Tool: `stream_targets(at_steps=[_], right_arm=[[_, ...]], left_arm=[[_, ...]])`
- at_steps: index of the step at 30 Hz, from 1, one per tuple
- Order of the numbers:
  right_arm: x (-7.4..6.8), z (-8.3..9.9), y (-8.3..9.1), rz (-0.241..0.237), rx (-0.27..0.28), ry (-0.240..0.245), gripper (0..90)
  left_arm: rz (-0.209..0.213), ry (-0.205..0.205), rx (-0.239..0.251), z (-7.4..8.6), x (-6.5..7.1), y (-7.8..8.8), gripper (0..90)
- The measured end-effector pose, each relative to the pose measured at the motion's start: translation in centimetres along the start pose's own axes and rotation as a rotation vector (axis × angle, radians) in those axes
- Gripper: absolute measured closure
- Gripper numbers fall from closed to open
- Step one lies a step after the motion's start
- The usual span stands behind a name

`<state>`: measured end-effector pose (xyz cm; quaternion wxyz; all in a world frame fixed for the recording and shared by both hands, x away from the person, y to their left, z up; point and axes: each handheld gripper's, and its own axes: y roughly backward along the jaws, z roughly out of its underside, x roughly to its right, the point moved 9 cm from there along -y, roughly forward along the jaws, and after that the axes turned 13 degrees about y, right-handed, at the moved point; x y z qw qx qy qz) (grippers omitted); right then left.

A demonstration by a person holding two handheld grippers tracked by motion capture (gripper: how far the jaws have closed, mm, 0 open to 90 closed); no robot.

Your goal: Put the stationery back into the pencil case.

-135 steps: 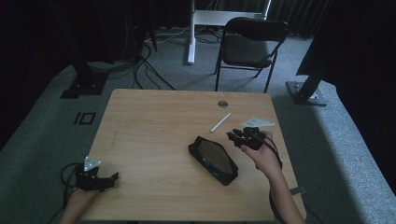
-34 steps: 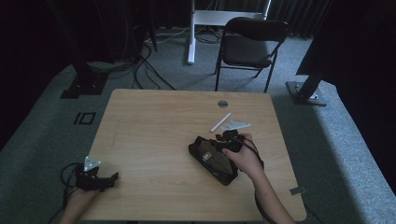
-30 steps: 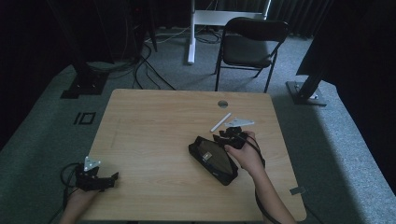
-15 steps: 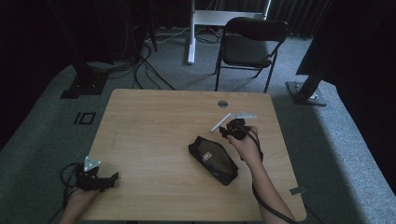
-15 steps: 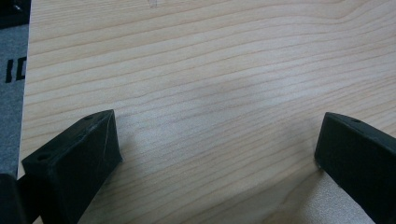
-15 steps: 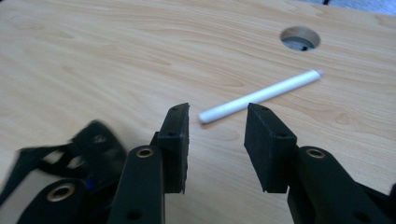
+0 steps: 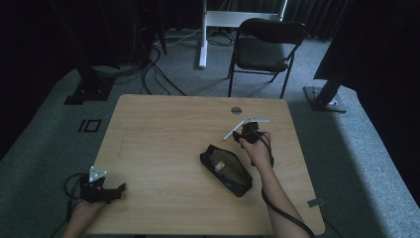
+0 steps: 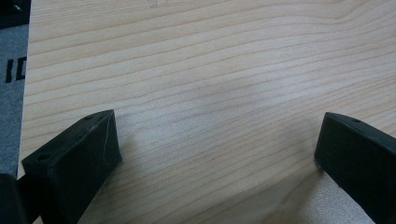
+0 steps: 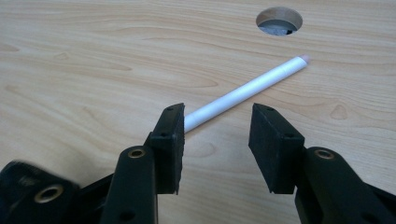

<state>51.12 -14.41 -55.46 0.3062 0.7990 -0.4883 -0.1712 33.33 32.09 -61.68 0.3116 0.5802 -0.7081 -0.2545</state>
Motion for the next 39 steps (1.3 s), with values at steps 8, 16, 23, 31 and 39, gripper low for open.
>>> stream_targets(at_steps=[8, 16, 23, 31, 39], right_arm=[[0.8, -0.3, -2.0, 0.030, -0.027, -0.047, 52.7], [1.4, -0.8, -3.7, 0.059, -0.054, -0.091, 51.0], [2.1, -0.9, -4.9, 0.096, -0.090, -0.124, 50.9], [2.1, -0.8, -6.0, 0.122, -0.118, -0.128, 49.6], [2.5, -0.7, -6.7, 0.137, -0.162, -0.133, 49.6]], left_arm=[[0.000, 0.000, 0.000, 0.0, 0.0, 0.0, 0.1], [0.000, 0.000, 0.000, 0.0, 0.0, 0.0, 0.1], [0.000, 0.000, 0.000, 0.0, 0.0, 0.0, 0.1], [0.000, -0.001, 0.000, 0.0, 0.0, 0.0, 0.1], [0.000, 0.000, 0.000, 0.0, 0.0, 0.0, 0.1]])
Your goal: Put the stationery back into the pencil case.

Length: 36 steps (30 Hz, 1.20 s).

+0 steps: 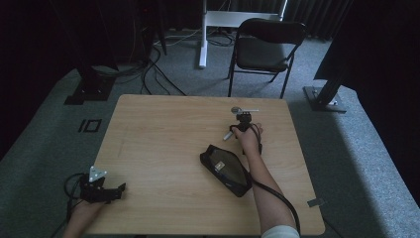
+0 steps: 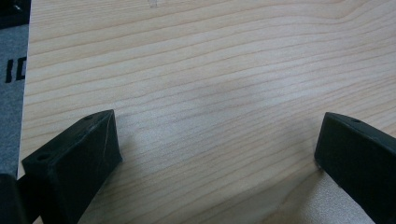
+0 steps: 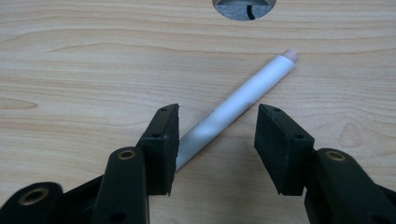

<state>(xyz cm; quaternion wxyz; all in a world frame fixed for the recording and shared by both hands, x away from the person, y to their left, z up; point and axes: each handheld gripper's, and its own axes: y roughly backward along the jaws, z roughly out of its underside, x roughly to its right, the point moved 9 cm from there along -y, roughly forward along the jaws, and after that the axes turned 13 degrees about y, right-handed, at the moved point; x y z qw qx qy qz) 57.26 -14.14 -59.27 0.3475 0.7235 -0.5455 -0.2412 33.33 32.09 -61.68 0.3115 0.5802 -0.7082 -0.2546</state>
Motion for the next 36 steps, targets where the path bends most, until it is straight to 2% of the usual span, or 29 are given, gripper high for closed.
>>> stream_targets(at_steps=[10, 20, 23, 28, 31, 34, 36], right_arm=[[-0.4, -0.2, -0.5, 0.000, -0.023, 0.010, 49.6], [0.2, 0.2, -0.7, 0.008, -0.038, 0.017, 49.6], [0.3, 0.4, -0.6, 0.008, -0.042, 0.042, 51.9], [0.3, 0.8, -0.3, 0.000, -0.041, 0.113, 57.0], [0.4, 1.1, -0.1, -0.002, -0.041, 0.149, 61.2], [0.6, 1.4, 0.2, -0.005, -0.039, 0.177, 69.8], [0.6, 1.7, 0.3, -0.016, -0.034, 0.194, 71.7]], left_arm=[[0.000, 0.000, 0.000, 0.0, 0.0, 0.0, 0.1], [0.000, 0.000, 0.000, 0.0, 0.0, 0.0, 0.1], [0.000, 0.000, 0.000, 0.0, 0.0, 0.0, 0.1], [0.000, 0.000, 0.000, 0.0, 0.0, 0.0, 0.1], [0.000, 0.000, 0.000, 0.0, 0.0, 0.0, 0.1], [0.000, 0.000, 0.000, 0.0, 0.0, 0.0, 0.1], [0.000, 0.000, 0.000, 0.0, 0.0, 0.0, 0.1]])
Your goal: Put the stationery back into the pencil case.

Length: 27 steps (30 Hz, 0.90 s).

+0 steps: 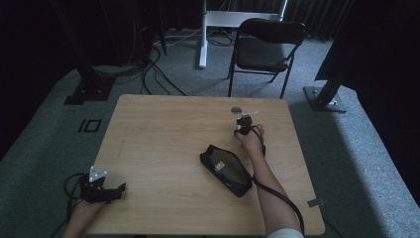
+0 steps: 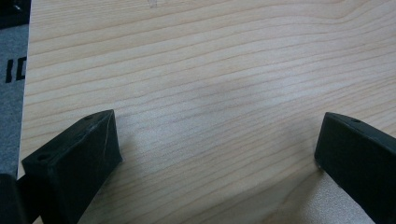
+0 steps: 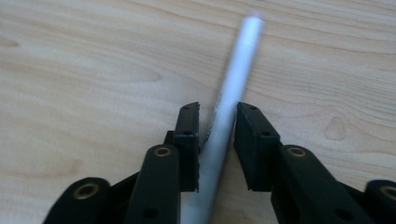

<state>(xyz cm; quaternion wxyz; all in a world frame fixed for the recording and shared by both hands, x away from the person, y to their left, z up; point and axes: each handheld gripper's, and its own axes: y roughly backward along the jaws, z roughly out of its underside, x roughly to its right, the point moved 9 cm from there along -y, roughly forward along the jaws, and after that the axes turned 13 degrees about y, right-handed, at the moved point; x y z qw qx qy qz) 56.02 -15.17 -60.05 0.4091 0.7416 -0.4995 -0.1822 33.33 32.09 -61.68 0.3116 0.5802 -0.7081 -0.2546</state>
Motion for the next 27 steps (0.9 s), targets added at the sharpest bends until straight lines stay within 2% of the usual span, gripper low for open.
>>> stream_targets(at_steps=[4, 9, 16, 20, 27], right_arm=[[0.1, 0.5, 0.3, -0.016, 0.018, 0.018, 72.4], [0.2, 0.9, 0.5, -0.024, 0.043, 0.047, 78.2], [0.1, 1.2, 1.2, -0.033, 0.029, 0.093, 78.6], [-0.2, 0.9, 2.1, -0.052, 0.056, 0.095, 78.6], [-0.5, 0.8, 3.9, -0.082, 0.073, 0.098, 78.5]], left_arm=[[0.000, 0.000, 0.000, 0.0, 0.0, 0.0, 0.1], [0.000, 0.000, 0.000, 0.0, 0.0, 0.0, 0.1], [0.000, 0.000, 0.000, 0.0, 0.0, 0.0, 0.1], [0.000, 0.000, 0.000, 0.0, 0.0, 0.0, 0.1], [0.000, 0.000, 0.000, 0.0, 0.0, 0.0, 0.1]])
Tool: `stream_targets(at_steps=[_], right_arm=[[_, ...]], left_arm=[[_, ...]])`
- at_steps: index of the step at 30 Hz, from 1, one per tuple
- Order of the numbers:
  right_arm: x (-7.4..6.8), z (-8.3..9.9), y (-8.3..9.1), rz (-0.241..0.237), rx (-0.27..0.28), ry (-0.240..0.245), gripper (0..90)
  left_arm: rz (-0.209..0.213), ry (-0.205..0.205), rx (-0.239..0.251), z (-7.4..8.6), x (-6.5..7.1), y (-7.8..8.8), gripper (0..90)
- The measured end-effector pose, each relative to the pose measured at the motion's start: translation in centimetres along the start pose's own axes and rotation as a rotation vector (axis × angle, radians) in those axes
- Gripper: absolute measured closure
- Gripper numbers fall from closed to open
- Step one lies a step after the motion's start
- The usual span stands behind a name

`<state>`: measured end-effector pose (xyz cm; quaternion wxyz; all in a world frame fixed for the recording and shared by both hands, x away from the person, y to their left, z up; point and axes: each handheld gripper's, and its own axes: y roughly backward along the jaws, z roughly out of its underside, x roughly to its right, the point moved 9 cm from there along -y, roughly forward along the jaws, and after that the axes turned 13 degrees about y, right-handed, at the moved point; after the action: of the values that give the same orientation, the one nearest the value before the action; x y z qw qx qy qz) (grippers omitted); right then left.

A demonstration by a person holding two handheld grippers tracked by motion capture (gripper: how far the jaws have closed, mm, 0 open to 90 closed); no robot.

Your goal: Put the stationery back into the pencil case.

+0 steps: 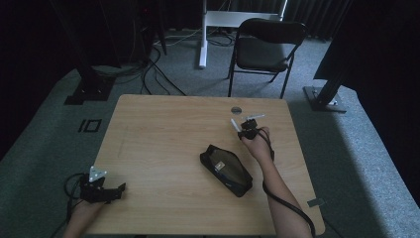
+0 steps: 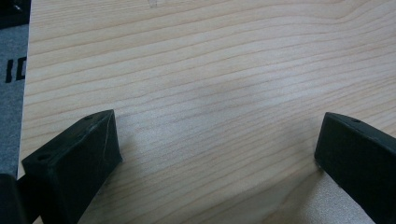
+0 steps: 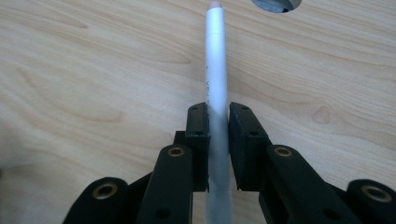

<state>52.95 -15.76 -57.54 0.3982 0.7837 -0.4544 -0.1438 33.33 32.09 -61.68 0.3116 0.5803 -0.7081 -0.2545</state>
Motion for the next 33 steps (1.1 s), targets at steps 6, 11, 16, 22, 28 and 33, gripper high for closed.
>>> stream_targets(at_steps=[6, 11, 16, 22, 28, 33], right_arm=[[-0.1, 0.1, 1.3, 0.001, 0.005, 0.007, 78.6], [-0.3, 0.3, 2.3, -0.014, 0.016, 0.004, 78.6], [-0.5, 0.6, 3.4, -0.023, 0.017, 0.011, 78.6], [-0.9, 0.8, 4.8, -0.038, 0.047, 0.006, 78.6], [-2.0, 0.8, 6.7, -0.055, 0.088, 0.013, 78.6], [-3.0, 1.0, 8.4, -0.080, 0.121, 0.019, 78.6]], left_arm=[[0.000, 0.000, 0.000, 0.0, 0.0, 0.0, 0.1], [0.000, 0.000, 0.000, 0.0, 0.0, 0.0, 0.1], [0.000, 0.000, 0.000, 0.0, 0.0, 0.0, 0.1], [0.000, 0.000, 0.000, 0.0, 0.0, 0.0, 0.1], [0.000, 0.000, 0.000, 0.0, 0.0, 0.0, 0.1], [0.000, 0.000, 0.000, 0.0, 0.0, 0.0, 0.1]])
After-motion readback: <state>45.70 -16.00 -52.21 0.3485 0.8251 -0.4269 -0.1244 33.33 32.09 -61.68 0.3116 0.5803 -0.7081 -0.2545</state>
